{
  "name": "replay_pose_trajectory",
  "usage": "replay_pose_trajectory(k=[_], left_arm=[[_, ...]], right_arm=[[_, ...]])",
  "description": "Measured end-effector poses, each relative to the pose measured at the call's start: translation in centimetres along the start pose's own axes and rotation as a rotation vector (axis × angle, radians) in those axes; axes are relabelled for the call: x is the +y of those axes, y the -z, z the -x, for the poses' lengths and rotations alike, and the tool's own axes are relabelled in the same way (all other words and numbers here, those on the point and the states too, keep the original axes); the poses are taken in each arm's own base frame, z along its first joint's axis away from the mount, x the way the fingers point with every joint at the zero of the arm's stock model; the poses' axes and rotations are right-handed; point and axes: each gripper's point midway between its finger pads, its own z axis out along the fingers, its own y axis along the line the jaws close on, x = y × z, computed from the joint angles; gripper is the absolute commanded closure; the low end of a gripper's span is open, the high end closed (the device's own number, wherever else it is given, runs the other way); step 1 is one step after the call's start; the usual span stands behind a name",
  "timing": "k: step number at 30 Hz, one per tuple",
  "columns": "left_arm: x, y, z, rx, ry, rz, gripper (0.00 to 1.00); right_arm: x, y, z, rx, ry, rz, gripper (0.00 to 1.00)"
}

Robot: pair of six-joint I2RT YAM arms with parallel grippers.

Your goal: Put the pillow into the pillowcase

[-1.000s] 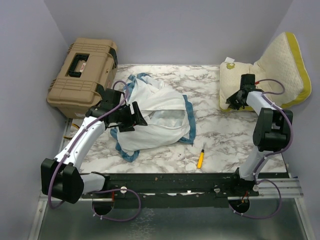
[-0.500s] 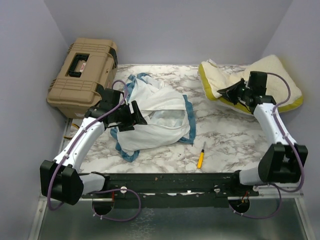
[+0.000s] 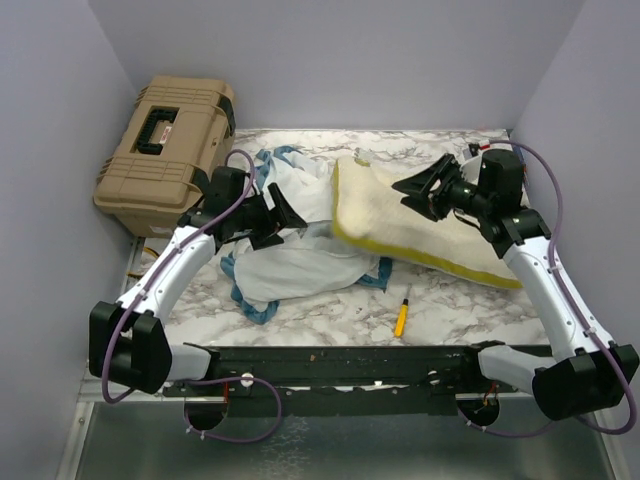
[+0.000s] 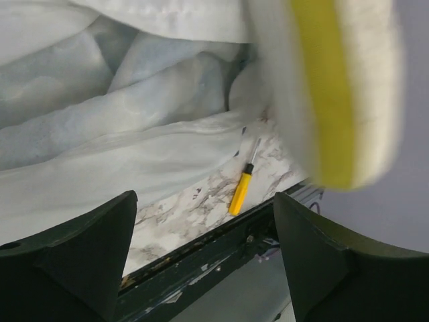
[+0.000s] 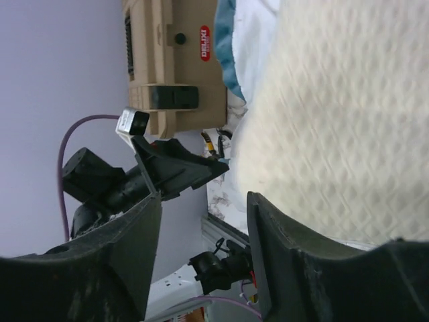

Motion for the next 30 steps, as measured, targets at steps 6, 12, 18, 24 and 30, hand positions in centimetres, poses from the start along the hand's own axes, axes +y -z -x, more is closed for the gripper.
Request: replay_pose_trajectory(k=[6, 12, 18, 24, 30], left_arm=[[-3.9, -1.3, 1.5, -0.051, 0.033, -0.134, 0.13], [-5.7, -5.8, 0.0, 0.002, 0.016, -0.156, 0.13], [-4.0, -12.3, -1.2, 0.055, -0.019, -0.047, 0.44], [-6.6, -17.8, -2.8, 0.126, -0.175, -0.021, 0.84], [-13.4, -18.0, -5.4, 0.137, -0.414, -0.113, 1.0]], right_arm=[[2.0, 0.7, 0.5, -0.016, 0.083, 0.054, 0.25], [1.2, 0.6, 0.3, -0.003, 0.112, 0.03, 0.24], [-1.0, -0.1, 0.5, 0.006, 0.154, -0.054, 0.22], [-1.7, -1.1, 3.3, -0.068, 0.226, -0.15, 0.22], [-2.8, -1.5, 6.4, -0.178, 0.297, -0.234, 0.22]])
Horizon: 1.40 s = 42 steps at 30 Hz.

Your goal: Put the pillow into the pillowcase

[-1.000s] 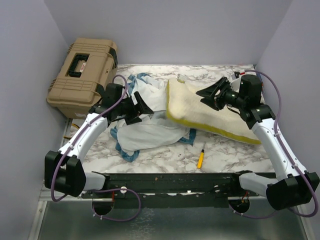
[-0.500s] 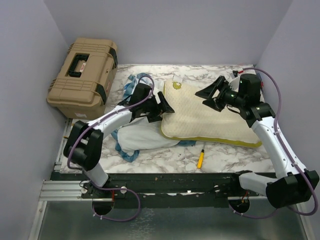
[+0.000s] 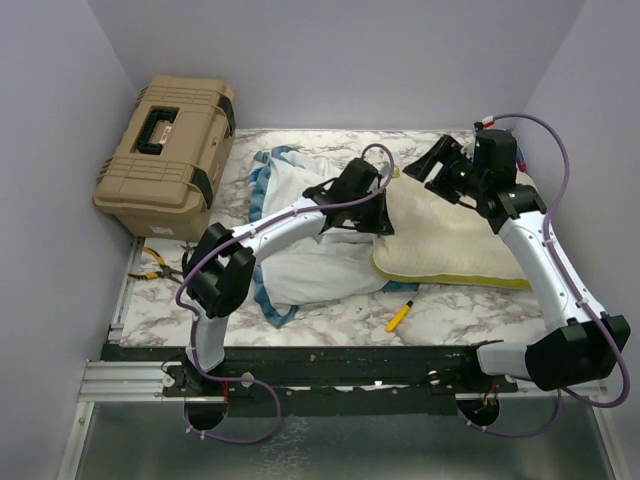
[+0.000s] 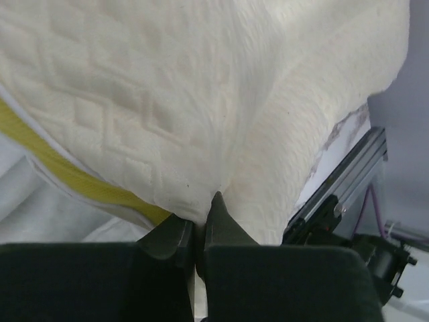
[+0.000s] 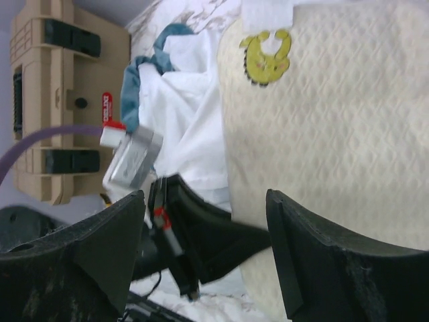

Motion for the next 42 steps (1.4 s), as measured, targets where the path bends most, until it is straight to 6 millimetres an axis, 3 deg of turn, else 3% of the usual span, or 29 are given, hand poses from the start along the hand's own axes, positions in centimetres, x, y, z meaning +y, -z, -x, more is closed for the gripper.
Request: replay_pose_trajectory(k=[2, 4, 9, 10, 12, 13, 15, 18, 23, 28, 35, 42], left_arm=[[-1.3, 0.3, -0.8, 0.014, -0.079, -0.014, 1.0], [-0.9, 0.7, -1.9, 0.044, -0.131, 0.009, 1.0], [3.3, 4.0, -2.6, 0.087, -0.235, 0.133, 1.0], [4.2, 4.9, -2.3, 0.084, -0.238, 0.155, 0.94], [6.2, 6.7, -1.2, 0.069, -0.22, 0.192, 0.5], [7.5, 7.7, -0.4, 0.058, -0.202, 0.21, 0.39], [9.6, 9.1, 1.1, 0.031, -0.16, 0.241, 0.28], [11.8, 11.3, 3.1, -0.022, -0.11, 0.286, 0.26], [10.0, 13.6, 2.7, -0.067, -0.128, 0.274, 0.14], [9.2, 17.4, 1.7, -0.16, -0.109, 0.298, 0.03], [9.7, 21.5, 0.3, -0.274, -0.037, 0.319, 0.02], [10.5, 22.0, -2.1, -0.268, 0.017, 0.322, 0.03]], right_arm=[[-0.4, -0.2, 0.7, -0.032, 0.022, -0.018, 0.22], [-0.7, -0.4, 1.4, -0.058, 0.044, -0.027, 0.21], [-0.2, -2.3, 2.4, -0.049, 0.108, -0.002, 0.21], [0.0, -2.9, 2.6, -0.039, 0.122, 0.014, 0.21], [0.2, -4.2, 2.4, -0.011, 0.146, 0.045, 0.21], [0.2, -4.8, 2.2, 0.006, 0.155, 0.059, 0.21], [0.0, -5.9, 1.6, 0.036, 0.17, 0.08, 0.21], [0.1, -7.0, 1.2, 0.059, 0.193, 0.112, 0.22], [1.1, -7.3, 1.8, 0.035, 0.256, 0.179, 0.24], [1.8, -8.5, 2.1, 0.034, 0.329, 0.235, 0.24], [1.3, -13.7, 1.6, 0.125, 0.391, 0.307, 0.13], [0.0, -18.7, 0.2, 0.236, 0.415, 0.35, 0.12]])
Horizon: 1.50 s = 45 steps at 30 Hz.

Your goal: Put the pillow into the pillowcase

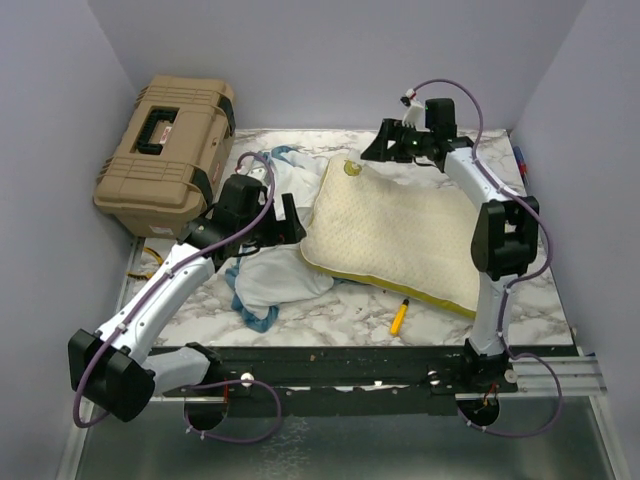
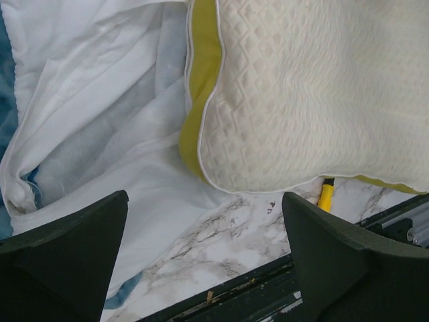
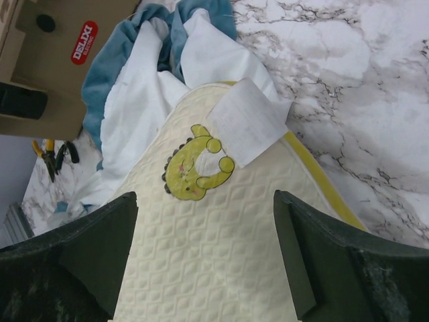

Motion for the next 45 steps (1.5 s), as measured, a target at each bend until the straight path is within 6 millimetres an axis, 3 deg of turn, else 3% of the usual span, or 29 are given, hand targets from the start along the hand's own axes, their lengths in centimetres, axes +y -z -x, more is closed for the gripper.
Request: replay_pose_trajectory(k=[6, 13, 15, 16, 20, 21, 24, 28, 31, 34, 37, 40, 42, 45], left_arm=[[0.7, -0.3, -1.3, 0.024, 0.026, 0.014, 0.03], [0.8, -0.4, -1.4, 0.027, 0.031, 0.016, 0.03], [0.9, -0.4, -1.6, 0.031, 0.033, 0.019, 0.03], [0.9, -0.5, -1.7, 0.033, 0.033, 0.02, 0.03], [1.0, -0.5, -1.7, 0.035, 0.037, 0.022, 0.05], [1.0, -0.5, -1.7, 0.034, 0.039, 0.023, 0.05], [1.1, -0.7, -1.8, 0.04, 0.049, 0.025, 0.07], [0.7, -1.8, -2.1, 0.069, 0.078, 0.007, 0.09], [0.2, -2.7, -2.3, 0.086, 0.104, -0.017, 0.1], [-0.8, -3.8, -2.7, 0.104, 0.111, -0.041, 0.1], [-1.7, -4.8, -3.6, 0.134, 0.105, -0.057, 0.1], [-2.7, -5.5, -4.5, 0.162, 0.094, -0.07, 0.1], [-3.6, -5.6, -5.0, 0.171, 0.084, -0.086, 0.1], [-4.7, -5.5, -5.5, 0.178, 0.075, -0.11, 0.1]], right_arm=[[-1.3, -3.2, -1.8, 0.093, 0.023, 0.031, 0.12], [0.1, -6.8, -5.0, 0.201, 0.05, 0.096, 0.12], [0.5, -7.7, -5.6, 0.219, 0.063, 0.107, 0.22], [0.7, -8.1, -5.9, 0.228, 0.067, 0.111, 0.33], [0.9, -8.7, -6.8, 0.249, 0.076, 0.105, 0.94], [0.9, -8.7, -6.9, 0.25, 0.073, 0.101, 0.99], [0.7, -8.0, -7.3, 0.25, 0.051, 0.057, 1.0], [0.8, -5.0, -7.1, 0.213, 0.028, -0.06, 1.0], [0.9, -1.8, -6.3, 0.167, 0.007, -0.19, 0.92], [1.1, 0.9, -6.2, 0.128, -0.022, -0.283, 0.5], [1.4, 2.3, -7.0, 0.119, -0.043, -0.303, 0.21], [1.1, 2.6, -7.4, 0.123, -0.047, -0.308, 0.08], [1.1, 2.5, -7.2, 0.123, -0.037, -0.301, 0.06], [1.8, 1.4, -5.0, 0.108, 0.016, -0.252, 0.0]])
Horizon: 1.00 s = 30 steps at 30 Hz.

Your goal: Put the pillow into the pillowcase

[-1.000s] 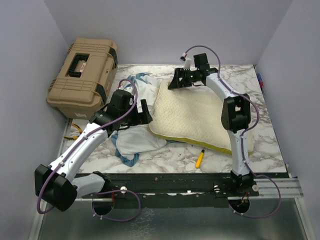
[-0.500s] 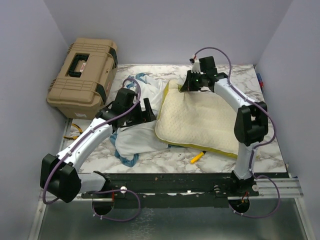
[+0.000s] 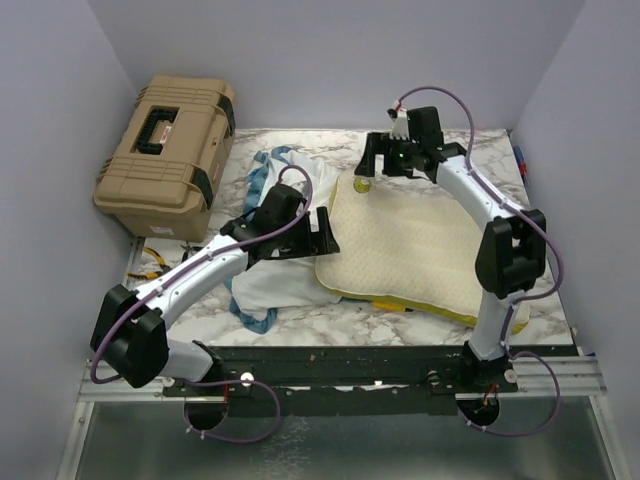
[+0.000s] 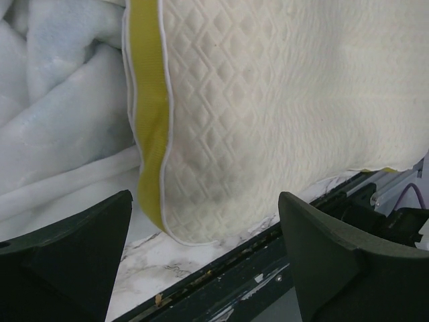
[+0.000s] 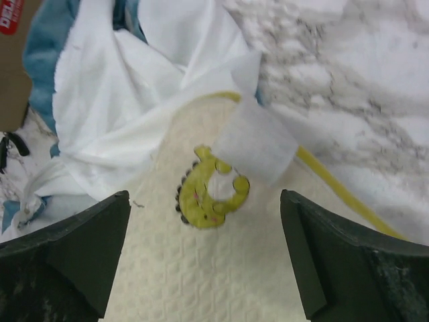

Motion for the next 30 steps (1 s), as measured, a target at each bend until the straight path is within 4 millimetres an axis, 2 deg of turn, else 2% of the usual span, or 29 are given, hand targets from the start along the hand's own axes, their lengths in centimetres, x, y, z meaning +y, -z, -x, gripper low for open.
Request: replay_pose_trajectory(k=[3, 7, 10, 14, 16, 18, 20, 22, 24, 27, 30], left_arm=[[-0.8, -0.1, -0.4, 0.004, 0.001, -0.018, 0.1], [-1.6, -0.3, -1.2, 0.012, 0.009, -0.037, 0.1], [-1.8, -0.4, -2.2, 0.027, 0.028, -0.04, 0.12], [-2.6, -0.6, -4.1, 0.065, 0.046, -0.051, 0.18], [-3.3, -0.7, -5.5, 0.092, 0.048, -0.063, 0.21], [-3.9, -0.7, -6.6, 0.115, 0.043, -0.075, 0.27], [-4.3, -1.0, -7.5, 0.134, 0.046, -0.08, 0.3], [-3.9, -1.7, -8.4, 0.153, 0.05, -0.066, 0.33], [-3.0, -2.7, -8.8, 0.162, 0.062, -0.03, 0.37], [-1.3, -4.3, -9.3, 0.177, 0.082, 0.033, 0.38], [-0.8, -5.6, -9.4, 0.191, 0.086, 0.064, 0.39]], right_arm=[[0.6, -1.7, 2.6, -0.033, 0.057, 0.053, 0.0], [-0.1, -5.4, 2.7, 0.007, 0.088, 0.093, 0.0], [-1.5, -8.4, 0.4, 0.088, 0.082, 0.116, 0.0], [-2.4, -9.7, -4.2, 0.212, 0.039, 0.173, 0.04], [-1.8, -9.3, -5.3, 0.238, 0.024, 0.217, 0.17], [-1.4, -8.7, -6.2, 0.253, 0.007, 0.259, 0.42], [-1.0, -7.9, -6.7, 0.266, -0.008, 0.297, 0.73], [-0.6, -7.3, -6.8, 0.276, -0.018, 0.33, 0.93], [-0.2, -6.7, -6.9, 0.289, -0.035, 0.348, 0.99], [0.2, -5.5, -6.5, 0.29, -0.043, 0.348, 1.0], [1.1, -3.0, -5.1, 0.26, -0.029, 0.32, 1.0]])
